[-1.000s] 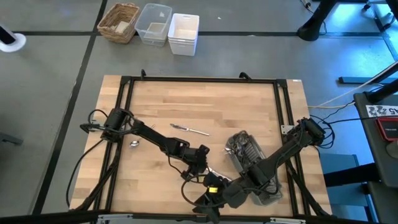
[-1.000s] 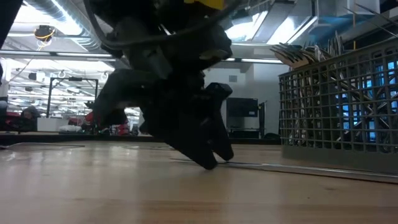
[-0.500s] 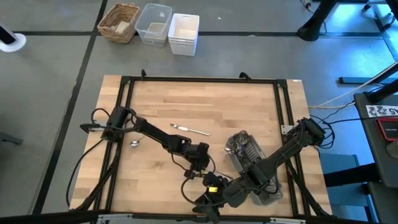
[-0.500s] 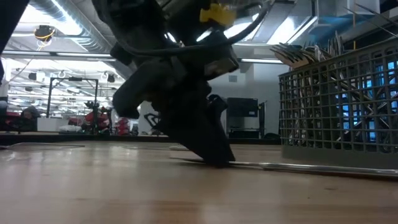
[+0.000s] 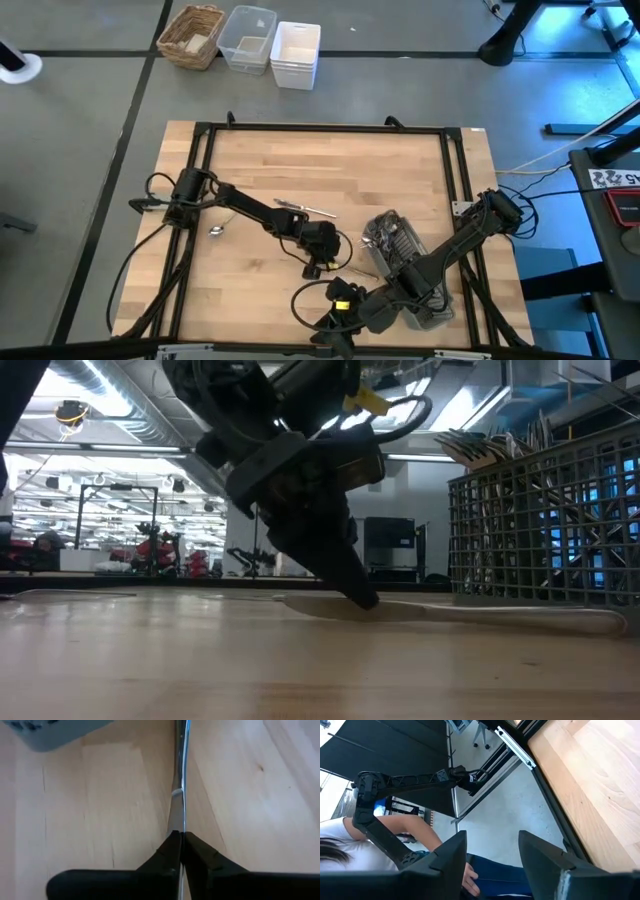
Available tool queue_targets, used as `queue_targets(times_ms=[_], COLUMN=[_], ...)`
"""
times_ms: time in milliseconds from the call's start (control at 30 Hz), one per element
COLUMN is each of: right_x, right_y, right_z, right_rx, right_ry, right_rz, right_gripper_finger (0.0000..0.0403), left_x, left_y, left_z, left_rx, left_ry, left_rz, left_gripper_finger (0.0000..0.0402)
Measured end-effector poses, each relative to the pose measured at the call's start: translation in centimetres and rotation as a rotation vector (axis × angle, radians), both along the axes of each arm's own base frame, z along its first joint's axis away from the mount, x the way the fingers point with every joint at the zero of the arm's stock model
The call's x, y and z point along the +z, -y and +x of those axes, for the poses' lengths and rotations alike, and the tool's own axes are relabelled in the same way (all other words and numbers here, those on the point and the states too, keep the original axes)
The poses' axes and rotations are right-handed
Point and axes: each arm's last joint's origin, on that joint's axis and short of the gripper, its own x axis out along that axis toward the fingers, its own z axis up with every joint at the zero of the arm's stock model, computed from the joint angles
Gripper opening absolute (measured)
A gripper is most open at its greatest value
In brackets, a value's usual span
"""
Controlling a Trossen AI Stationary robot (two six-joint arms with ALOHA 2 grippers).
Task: Sort silverware
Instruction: Put the silver table knife into the gray silverware basket
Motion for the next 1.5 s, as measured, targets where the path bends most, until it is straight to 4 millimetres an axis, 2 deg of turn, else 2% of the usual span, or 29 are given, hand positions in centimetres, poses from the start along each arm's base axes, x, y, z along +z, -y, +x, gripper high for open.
queue_targets(times_ms=[200, 333, 567, 867, 1033, 1200, 1300, 1500], right_x=[-0.6, -0.8, -0.8, -0.8, -0.8, -0.8, -0.8, -0.8], right_y=[0.2, 0.2, 0.2, 0.2, 0.2, 0.2, 0.2, 0.2], right_z=[-0.2, -0.3, -0.3, -0.3, -0.3, -0.3, -0.3, -0.3], right_rx=[0.000, 0.000, -0.003, -0.003, -0.003, -0.004, -0.003, -0.003], right_ry=[-0.058, -0.073, -0.075, -0.076, -0.076, -0.077, -0.077, -0.077], right_rz=[-0.044, -0.055, -0.051, -0.049, -0.049, -0.049, -0.050, -0.050], right_gripper_finger=[0.0182, 0.0182, 0.0182, 0.0182, 0.0182, 0.0182, 0.0182, 0.0182], left_x=[0.0, -0.1, -0.2, -0.2, -0.1, 0.9, 1.3, 1.1], left_y=[-1.1, -2.0, -2.8, -1.3, -1.1, -1.0, -0.7, 0.4], left_z=[0.1, 0.2, 0.3, 0.1, 0.1, -0.1, -0.4, -0.6], left_rx=[0.052, 0.083, 0.068, -0.061, -0.036, 0.011, 0.002, -0.037], left_ry=[-0.043, -0.041, -0.025, 0.008, 0.000, -0.002, -0.008, -0.017], left_rz=[-0.131, -0.118, -0.056, 0.018, -0.008, -0.052, -0.060, -0.025], left_gripper_finger=[0.0006, 0.0007, 0.0037, 0.0078, 0.0112, 0.0143, 0.0153, 0.0153])
